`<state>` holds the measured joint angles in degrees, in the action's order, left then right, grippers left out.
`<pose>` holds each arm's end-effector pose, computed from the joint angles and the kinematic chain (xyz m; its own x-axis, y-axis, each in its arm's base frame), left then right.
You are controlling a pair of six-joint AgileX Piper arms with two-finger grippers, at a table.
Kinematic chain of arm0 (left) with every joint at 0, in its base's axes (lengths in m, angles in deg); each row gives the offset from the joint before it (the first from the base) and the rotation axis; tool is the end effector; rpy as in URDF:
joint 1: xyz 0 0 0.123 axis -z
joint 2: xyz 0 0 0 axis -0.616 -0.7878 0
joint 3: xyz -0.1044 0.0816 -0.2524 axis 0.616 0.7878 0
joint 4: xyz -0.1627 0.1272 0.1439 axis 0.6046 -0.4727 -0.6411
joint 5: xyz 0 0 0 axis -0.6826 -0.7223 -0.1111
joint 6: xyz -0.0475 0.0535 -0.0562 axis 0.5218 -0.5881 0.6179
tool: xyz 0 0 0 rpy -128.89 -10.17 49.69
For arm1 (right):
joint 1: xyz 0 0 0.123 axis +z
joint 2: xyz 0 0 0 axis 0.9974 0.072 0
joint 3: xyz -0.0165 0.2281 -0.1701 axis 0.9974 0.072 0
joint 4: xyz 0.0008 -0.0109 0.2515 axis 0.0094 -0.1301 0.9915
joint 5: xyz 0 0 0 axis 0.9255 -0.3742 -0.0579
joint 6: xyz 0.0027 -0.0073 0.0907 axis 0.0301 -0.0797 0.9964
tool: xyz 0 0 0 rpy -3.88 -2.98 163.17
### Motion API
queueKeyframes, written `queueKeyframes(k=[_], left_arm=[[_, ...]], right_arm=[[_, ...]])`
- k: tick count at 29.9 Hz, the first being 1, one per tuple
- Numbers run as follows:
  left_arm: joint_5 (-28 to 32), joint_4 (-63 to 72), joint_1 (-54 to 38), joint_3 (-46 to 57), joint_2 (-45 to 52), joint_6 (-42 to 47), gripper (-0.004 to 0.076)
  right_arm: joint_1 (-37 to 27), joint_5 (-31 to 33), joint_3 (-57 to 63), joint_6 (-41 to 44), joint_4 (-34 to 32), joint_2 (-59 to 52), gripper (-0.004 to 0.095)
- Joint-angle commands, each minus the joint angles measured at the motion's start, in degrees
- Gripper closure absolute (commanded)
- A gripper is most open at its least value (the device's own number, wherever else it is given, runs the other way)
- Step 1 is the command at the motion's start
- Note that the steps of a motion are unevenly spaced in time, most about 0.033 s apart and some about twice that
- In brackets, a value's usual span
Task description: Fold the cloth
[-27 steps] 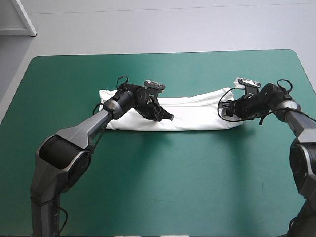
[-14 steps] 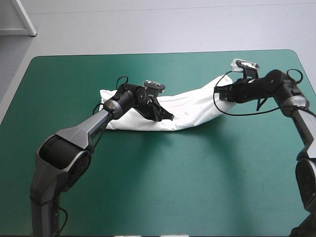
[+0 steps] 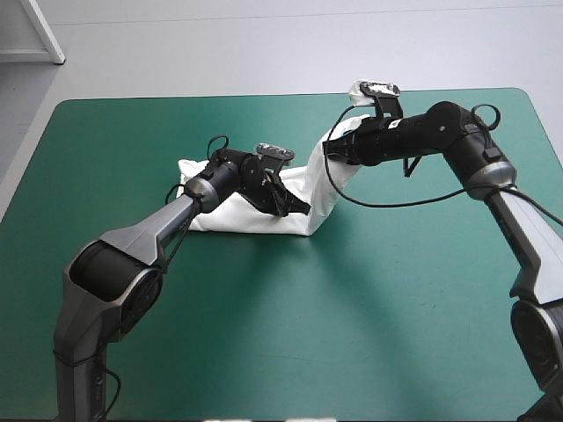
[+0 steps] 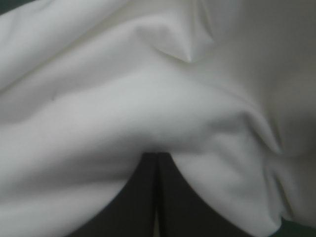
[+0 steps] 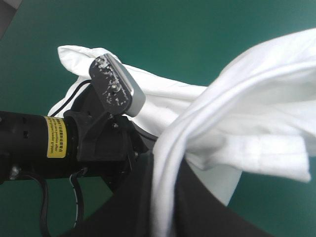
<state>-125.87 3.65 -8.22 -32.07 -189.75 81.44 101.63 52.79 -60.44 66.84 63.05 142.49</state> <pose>0.3907 -0.2398 0.2137 -0.8217 0.3814 -0.4236 0.4860 0.8571 -0.1708 0.3619 0.1452 0.3660 -0.7253 -0.0792 -0.6838 -0.4690 0.7840 0.4067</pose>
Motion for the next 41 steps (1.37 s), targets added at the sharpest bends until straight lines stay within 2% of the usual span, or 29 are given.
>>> queueKeyframes(k=[1, 6, 10, 16, 21, 29, 35, 37, 38, 40, 41], left_arm=[[-1.06, 1.78, 0.85, -0.77, 1.79, 0.60, 0.0734], [-0.81, -2.35, 0.11, -0.77, 7.56, 0.64, 0.0734], [-2.91, -5.12, -1.26, -0.77, 16.82, 0.73, 0.0734], [-15.68, -14.21, -1.54, -0.77, 27.22, 0.43, 0.0734], [-26.09, -20.51, -1.54, -0.40, 32.31, 2.33, 0.0734], [-26.53, -27.12, -1.54, 8.73, 42.35, 5.58, 0.0734], [-26.53, -27.11, -8.21, 19.42, 51.21, 6.40, 0.0733], [-26.26, -27.01, -11.86, 22.39, 53.97, 5.48, 0.0733], [-25.97, -26.89, -13.94, 23.69, 55.35, 4.68, 0.0733], [-25.69, -26.46, -17.33, 25.33, 57.30, 3.22, 0.0733], [-25.52, -26.18, -18.88, 25.79, 58.14, 2.32, 0.0733]], right_arm=[[1.35, -3.49, -2.05, -0.06, 2.10, -3.12, 0.0920], [1.63, -5.09, -2.05, -1.83, 1.75, -3.12, 0.0920], [1.63, -5.41, -3.67, -2.49, 2.17, -3.01, 0.0920], [2.26, -4.56, -8.20, -2.49, 2.85, -2.45, 0.0920], [7.65, -3.43, -13.86, -2.90, 4.13, 1.40, 0.0920], [18.63, -0.04, -27.59, -2.90, 3.89, 14.59, 0.0920], [21.56, 2.57, -35.88, -2.55, 4.33, 23.05, 0.0917], [21.77, 3.55, -37.45, -2.55, 4.72, 24.79, 0.0868], [21.77, 4.15, -37.98, -2.55, 4.72, 25.32, 0.0809], [21.77, 4.75, -38.54, -2.66, 3.86, 25.85, 0.0631], [21.77, 4.53, -38.54, -2.43, 3.41, 25.85, 0.0475]])
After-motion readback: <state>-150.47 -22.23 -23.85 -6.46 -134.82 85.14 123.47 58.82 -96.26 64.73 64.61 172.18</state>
